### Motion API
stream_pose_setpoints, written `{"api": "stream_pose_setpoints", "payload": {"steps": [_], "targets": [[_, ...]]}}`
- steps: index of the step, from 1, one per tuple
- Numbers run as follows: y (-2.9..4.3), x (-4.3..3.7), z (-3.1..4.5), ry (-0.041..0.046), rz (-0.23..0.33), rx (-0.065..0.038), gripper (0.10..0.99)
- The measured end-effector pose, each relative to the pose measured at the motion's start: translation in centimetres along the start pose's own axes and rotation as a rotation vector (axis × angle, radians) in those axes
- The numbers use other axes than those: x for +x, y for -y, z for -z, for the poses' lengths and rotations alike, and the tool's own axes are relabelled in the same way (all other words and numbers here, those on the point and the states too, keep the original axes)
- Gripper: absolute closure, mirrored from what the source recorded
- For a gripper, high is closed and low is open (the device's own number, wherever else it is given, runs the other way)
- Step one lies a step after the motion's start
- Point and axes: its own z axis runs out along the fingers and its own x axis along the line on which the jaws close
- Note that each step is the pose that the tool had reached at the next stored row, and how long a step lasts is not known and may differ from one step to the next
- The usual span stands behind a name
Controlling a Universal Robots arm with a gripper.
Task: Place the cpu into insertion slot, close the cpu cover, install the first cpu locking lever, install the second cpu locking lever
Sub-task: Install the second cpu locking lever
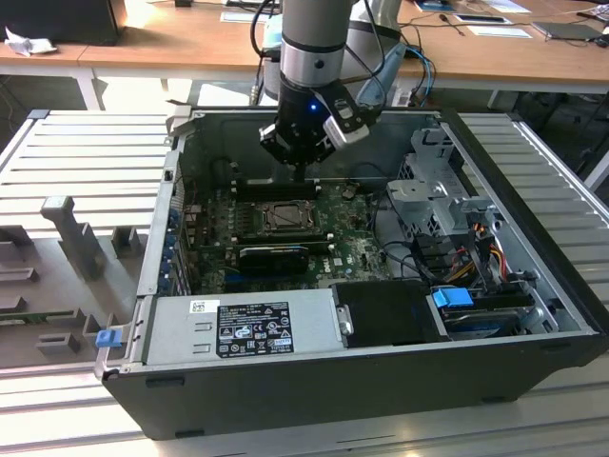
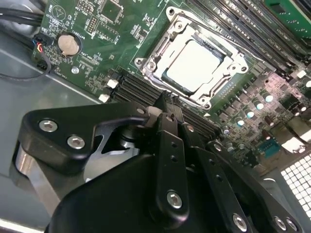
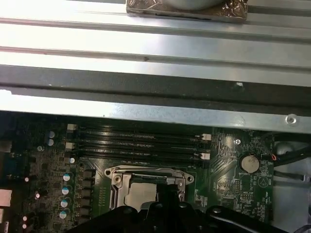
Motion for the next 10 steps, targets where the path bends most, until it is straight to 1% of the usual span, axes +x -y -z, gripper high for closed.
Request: {"api": "stream_pose_setpoints", "payload": {"steps": [2, 3, 4, 5, 8, 9, 10], "targets": [[0.15, 0.01, -0.01, 0.0, 0.0, 0.0, 0.98], [1.0, 0.07, 0.01, 0.0001, 0.0, 0.0, 0.98], [2.06, 0.14, 0.04, 0.0001, 0.0, 0.0, 0.98], [3.35, 0.24, 0.09, 0.0, 0.0, 0.0, 0.98], [4.18, 0.29, -0.08, 0.0, 0.001, 0.0, 0.98], [4.4, 0.31, -0.23, -0.0001, 0.001, 0.0, 0.98], [4.84, 0.34, -0.52, 0.0, 0.001, 0.0, 0.98]]}}
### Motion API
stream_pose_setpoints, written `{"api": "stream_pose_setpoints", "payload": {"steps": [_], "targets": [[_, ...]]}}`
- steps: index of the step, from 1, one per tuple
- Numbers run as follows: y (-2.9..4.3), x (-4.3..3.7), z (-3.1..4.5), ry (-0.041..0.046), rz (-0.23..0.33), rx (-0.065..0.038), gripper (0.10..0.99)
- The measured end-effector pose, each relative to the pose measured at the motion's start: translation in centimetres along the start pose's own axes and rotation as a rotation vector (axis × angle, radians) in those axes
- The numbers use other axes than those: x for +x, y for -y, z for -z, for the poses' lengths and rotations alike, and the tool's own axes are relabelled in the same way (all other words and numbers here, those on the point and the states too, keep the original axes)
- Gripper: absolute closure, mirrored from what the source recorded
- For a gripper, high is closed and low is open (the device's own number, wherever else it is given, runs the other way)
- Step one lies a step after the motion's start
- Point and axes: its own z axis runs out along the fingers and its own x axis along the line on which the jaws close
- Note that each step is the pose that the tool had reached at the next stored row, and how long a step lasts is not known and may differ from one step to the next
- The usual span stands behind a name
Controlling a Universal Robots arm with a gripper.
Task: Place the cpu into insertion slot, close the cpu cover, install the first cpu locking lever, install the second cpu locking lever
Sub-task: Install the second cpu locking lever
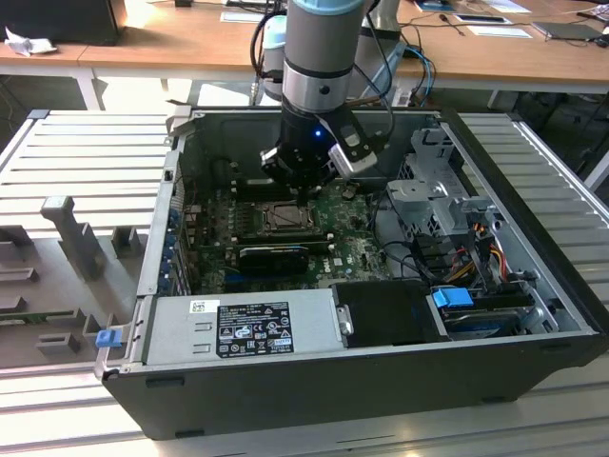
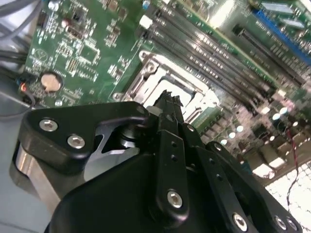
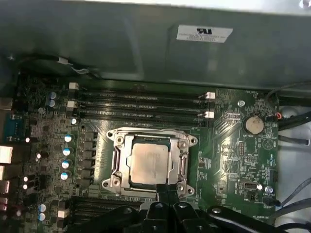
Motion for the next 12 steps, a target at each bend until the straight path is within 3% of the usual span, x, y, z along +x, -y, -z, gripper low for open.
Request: {"api": "stream_pose_setpoints", "payload": {"steps": [4, 7, 12], "targets": [[1.03, 0.07, -0.39, 0.0002, 0.0, -0.003, 0.98], [1.71, 0.15, -0.54, 0.0008, 0.001, -0.017, 0.98], [1.98, 0.54, -0.84, 0.0015, 0.001, -0.026, 0.98]]}}
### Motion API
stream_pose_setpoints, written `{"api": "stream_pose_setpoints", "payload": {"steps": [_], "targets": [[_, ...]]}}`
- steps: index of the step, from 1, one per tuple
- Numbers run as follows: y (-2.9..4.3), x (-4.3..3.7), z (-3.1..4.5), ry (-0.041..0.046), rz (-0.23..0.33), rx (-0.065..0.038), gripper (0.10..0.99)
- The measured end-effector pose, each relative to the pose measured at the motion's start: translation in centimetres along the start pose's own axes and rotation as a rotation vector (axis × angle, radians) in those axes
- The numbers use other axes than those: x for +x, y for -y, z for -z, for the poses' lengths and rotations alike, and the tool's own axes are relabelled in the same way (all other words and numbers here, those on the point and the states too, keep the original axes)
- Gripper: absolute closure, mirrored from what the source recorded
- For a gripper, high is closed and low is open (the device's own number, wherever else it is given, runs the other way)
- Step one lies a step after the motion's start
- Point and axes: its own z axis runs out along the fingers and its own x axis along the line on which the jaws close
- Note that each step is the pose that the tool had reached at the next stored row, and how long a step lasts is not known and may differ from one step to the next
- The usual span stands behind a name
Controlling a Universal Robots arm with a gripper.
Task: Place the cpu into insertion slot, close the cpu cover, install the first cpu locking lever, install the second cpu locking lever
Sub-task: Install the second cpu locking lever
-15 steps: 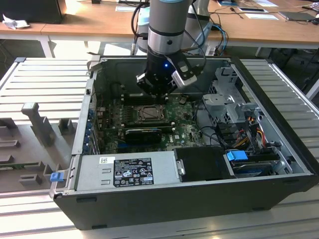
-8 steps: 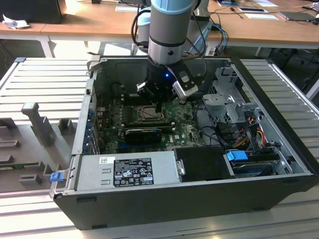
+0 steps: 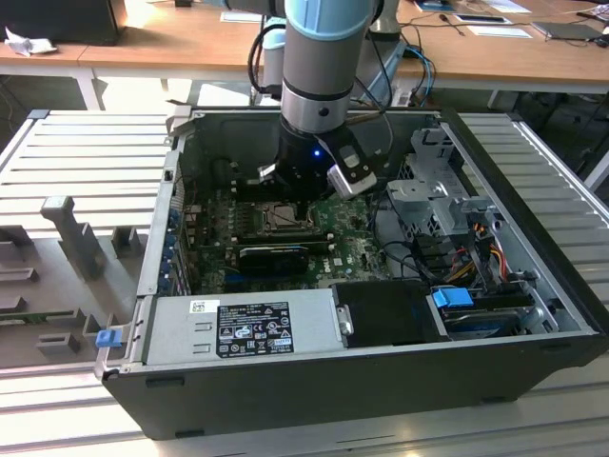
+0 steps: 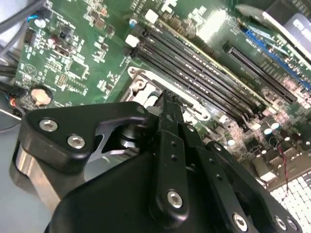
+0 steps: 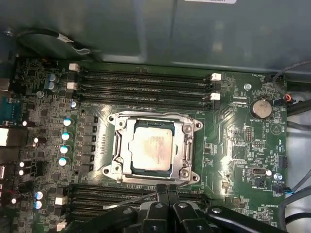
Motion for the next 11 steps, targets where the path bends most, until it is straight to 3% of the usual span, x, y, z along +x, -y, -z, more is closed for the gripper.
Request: {"api": "stream_pose_setpoints", "payload": {"steps": [4, 8, 11], "targets": [[0.64, 0.64, -0.02, -0.0001, 0.0, 0.0, 0.98], [0.69, 2.86, -0.43, 0.0001, 0.0, 0.0, 0.98], [0.71, 3.48, -1.07, 0.0, 0.0, 0.0, 0.98]]}}
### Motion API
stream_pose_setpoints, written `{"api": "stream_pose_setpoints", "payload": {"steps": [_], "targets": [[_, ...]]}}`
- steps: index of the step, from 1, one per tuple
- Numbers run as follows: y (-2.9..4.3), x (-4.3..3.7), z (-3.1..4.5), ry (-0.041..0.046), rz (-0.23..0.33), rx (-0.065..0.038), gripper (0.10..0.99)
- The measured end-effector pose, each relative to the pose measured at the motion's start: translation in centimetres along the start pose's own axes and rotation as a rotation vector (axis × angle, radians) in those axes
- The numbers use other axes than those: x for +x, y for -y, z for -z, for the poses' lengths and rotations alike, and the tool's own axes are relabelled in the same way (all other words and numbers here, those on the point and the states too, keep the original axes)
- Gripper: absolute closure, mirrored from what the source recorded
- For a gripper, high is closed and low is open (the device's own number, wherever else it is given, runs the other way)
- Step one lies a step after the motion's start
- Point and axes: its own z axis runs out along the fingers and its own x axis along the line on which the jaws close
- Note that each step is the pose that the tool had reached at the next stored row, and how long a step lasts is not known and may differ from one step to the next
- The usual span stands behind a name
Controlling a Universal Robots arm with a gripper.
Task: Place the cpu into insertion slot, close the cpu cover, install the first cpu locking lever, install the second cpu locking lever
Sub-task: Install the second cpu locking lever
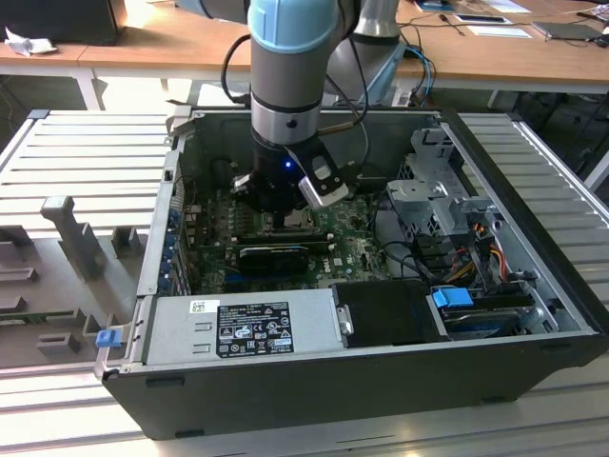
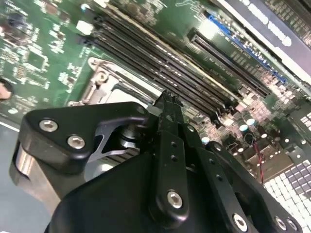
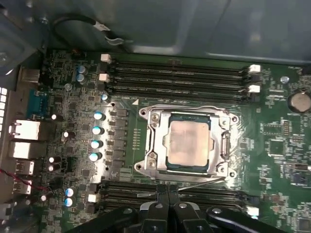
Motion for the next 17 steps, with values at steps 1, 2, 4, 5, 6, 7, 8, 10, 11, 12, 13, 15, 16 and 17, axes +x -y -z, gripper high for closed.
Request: {"api": "stream_pose_setpoints", "payload": {"steps": [1, 2, 4, 5, 6, 7, 8, 10, 11, 12, 13, 15, 16, 17], "targets": [[0.01, 0.17, -0.19, 0.0, 0.0, 0.0, 0.98], [0.01, 0.35, -0.37, -0.0001, 0.0, 0.0, 0.98], [0.05, 0.42, -0.73, 0.0, 0.0, -0.001, 0.98], [0.06, 0.42, -0.9, 0.0001, 0.0, -0.002, 0.98], [0.08, 0.42, -1.07, 0.0003, 0.0, -0.005, 0.98], [0.15, 0.56, -1.15, 0.0007, 0.0, -0.014, 0.98], [0.3, 0.75, -1.21, 0.0018, 0.001, -0.026, 0.98], [0.5, 0.97, -1.25, 0.003, 0.002, -0.045, 0.98], [0.64, 1.0, -1.28, 0.0037, 0.002, -0.054, 0.98], [0.81, 1.05, -1.32, 0.0044, 0.002, -0.061, 0.98], [1.07, 1.22, -1.36, 0.0052, 0.002, -0.073, 0.98], [1.49, 1.45, -1.49, 0.006, 0.002, -0.085, 0.98], [1.64, 1.48, -1.54, 0.0064, 0.002, -0.089, 0.98], [2.0, 1.51, -1.58, 0.0077, 0.002, -0.106, 0.98]]}}
